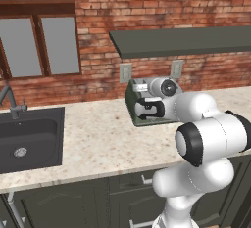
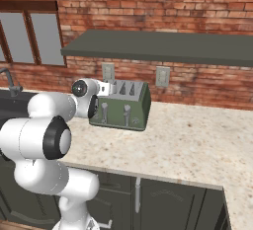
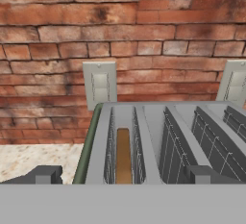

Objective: Start the toaster. Once the lever pops up, take the bread to the plate on the dining counter.

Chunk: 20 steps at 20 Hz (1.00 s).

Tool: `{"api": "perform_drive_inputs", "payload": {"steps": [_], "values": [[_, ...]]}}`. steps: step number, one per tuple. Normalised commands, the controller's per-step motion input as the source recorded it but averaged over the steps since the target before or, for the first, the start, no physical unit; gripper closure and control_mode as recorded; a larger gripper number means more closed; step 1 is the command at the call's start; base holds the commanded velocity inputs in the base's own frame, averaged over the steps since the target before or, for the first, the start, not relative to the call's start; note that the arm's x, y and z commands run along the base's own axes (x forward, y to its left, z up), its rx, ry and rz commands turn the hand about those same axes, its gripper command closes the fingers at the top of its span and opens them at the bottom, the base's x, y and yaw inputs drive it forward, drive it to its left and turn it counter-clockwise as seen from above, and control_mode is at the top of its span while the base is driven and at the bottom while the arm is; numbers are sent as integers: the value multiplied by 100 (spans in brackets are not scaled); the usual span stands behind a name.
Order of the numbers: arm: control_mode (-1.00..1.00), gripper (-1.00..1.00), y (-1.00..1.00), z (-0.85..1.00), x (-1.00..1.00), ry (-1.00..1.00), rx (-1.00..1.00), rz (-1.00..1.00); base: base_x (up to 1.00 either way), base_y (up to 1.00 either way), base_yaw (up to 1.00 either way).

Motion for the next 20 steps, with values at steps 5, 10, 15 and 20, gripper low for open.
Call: {"api": "perform_drive_inputs", "payload": {"steps": [5, 10, 15, 20], "values": [[-100, -100, 0, 0, 0, 0, 0, 0, 0, 0, 0], [-100, -100, 0, 0, 0, 0, 0, 0, 0, 0, 0], [-100, -100, 0, 0, 0, 0, 0, 0, 0, 0, 0], [-100, -100, 0, 0, 0, 0, 0, 0, 0, 0, 0]]}}
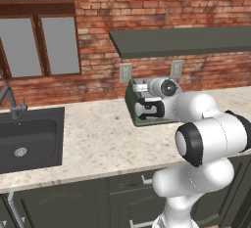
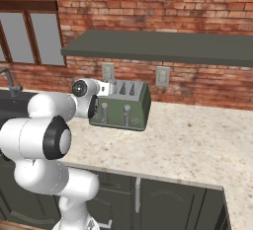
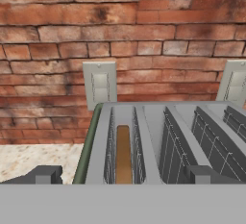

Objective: Start the toaster. Once the lever pops up, take the bread to the plate on the dining counter.

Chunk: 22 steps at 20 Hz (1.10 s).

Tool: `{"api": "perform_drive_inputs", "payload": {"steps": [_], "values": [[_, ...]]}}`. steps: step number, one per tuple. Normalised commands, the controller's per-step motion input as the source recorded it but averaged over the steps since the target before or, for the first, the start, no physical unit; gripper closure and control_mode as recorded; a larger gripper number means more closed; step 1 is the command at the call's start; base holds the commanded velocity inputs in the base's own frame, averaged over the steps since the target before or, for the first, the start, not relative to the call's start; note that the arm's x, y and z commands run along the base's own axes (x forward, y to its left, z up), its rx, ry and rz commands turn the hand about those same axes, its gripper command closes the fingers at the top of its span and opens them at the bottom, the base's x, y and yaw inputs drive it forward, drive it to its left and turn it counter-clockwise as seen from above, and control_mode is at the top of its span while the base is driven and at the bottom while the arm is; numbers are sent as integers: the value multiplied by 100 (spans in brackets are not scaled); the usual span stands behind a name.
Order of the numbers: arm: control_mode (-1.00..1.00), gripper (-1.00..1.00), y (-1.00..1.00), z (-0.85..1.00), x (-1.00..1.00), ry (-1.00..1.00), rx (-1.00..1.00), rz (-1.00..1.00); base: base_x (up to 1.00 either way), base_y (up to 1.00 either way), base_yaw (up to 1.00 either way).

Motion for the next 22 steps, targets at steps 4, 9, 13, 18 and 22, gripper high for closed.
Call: {"api": "perform_drive_inputs", "payload": {"steps": [4, 9, 13, 18, 22], "values": [[-100, -100, 0, 0, 0, 0, 0, 0, 0, 0, 0], [-100, -100, 0, 0, 0, 0, 0, 0, 0, 0, 0], [-100, -100, 0, 0, 0, 0, 0, 0, 0, 0, 0], [-100, -100, 0, 0, 0, 0, 0, 0, 0, 0, 0], [-100, -100, 0, 0, 0, 0, 0, 0, 0, 0, 0]]}}
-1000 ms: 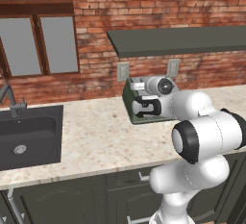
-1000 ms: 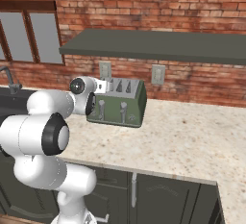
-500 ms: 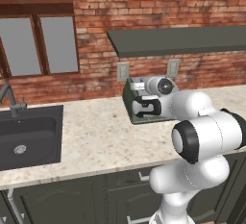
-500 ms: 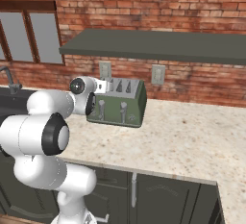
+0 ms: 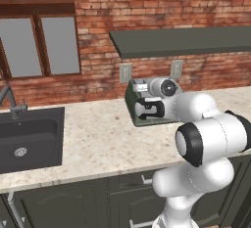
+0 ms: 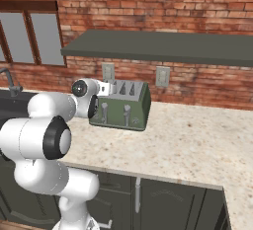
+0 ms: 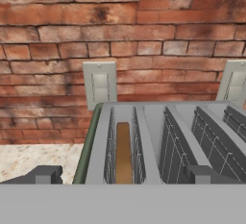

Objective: Start the toaster. Once the lever pops up, take the bread to the plate on the dining counter.

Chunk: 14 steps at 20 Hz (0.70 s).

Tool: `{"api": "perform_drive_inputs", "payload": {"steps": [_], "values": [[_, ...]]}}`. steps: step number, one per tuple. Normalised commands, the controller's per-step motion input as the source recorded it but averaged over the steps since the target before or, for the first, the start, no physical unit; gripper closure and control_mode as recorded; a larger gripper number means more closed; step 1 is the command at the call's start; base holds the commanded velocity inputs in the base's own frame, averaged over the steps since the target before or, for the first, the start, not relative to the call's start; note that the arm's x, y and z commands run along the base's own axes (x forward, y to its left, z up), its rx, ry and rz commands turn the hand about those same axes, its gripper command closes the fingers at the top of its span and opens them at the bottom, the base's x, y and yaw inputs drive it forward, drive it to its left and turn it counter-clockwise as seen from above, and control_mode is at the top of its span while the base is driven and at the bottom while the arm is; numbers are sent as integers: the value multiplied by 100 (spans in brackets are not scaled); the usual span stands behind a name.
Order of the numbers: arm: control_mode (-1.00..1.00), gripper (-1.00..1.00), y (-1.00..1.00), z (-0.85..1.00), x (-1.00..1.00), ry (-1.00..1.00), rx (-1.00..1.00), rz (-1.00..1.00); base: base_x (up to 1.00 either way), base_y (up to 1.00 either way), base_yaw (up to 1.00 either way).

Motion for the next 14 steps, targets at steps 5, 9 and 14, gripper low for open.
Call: {"api": "perform_drive_inputs", "payload": {"steps": [5, 9, 14], "values": [[-100, -100, 0, 0, 0, 0, 0, 0, 0, 0, 0], [-100, -100, 0, 0, 0, 0, 0, 0, 0, 0, 0], [-100, -100, 0, 0, 0, 0, 0, 0, 0, 0, 0]]}}
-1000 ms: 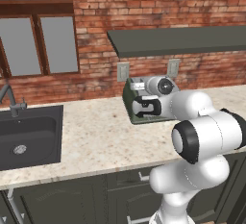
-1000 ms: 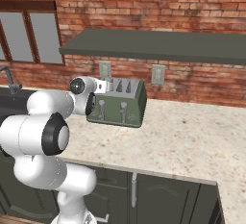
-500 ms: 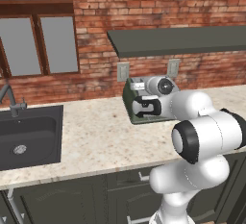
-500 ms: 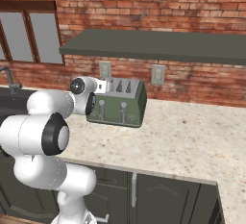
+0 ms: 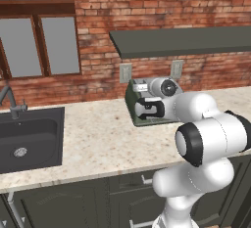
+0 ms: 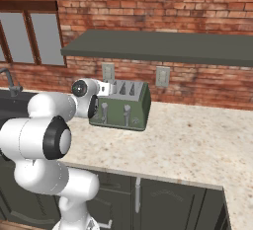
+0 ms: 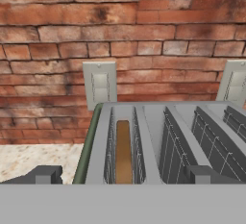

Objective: Start the toaster. Once the lever pops up, take the bread to the plate on the dining counter.

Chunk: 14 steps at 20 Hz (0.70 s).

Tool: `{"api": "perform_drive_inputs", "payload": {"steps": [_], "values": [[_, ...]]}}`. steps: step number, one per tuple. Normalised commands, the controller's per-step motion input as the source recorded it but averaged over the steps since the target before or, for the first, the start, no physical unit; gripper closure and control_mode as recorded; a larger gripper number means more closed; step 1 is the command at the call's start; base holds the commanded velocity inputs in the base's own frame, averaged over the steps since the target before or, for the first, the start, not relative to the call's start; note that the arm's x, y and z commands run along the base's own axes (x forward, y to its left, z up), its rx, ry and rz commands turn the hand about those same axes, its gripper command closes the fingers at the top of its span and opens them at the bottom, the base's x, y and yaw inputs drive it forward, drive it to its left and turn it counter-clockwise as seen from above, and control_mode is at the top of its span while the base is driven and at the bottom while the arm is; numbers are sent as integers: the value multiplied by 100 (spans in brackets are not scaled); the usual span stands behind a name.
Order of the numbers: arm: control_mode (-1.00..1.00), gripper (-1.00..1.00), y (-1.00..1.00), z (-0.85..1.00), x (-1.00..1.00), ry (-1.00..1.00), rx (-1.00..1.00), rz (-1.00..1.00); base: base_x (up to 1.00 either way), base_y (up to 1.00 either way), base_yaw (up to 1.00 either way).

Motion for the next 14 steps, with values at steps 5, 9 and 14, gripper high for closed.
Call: {"api": "perform_drive_inputs", "payload": {"steps": [5, 9, 14], "values": [[-100, -100, 0, 0, 0, 0, 0, 0, 0, 0, 0], [-100, -100, 0, 0, 0, 0, 0, 0, 0, 0, 0], [-100, -100, 0, 0, 0, 0, 0, 0, 0, 0, 0]]}}
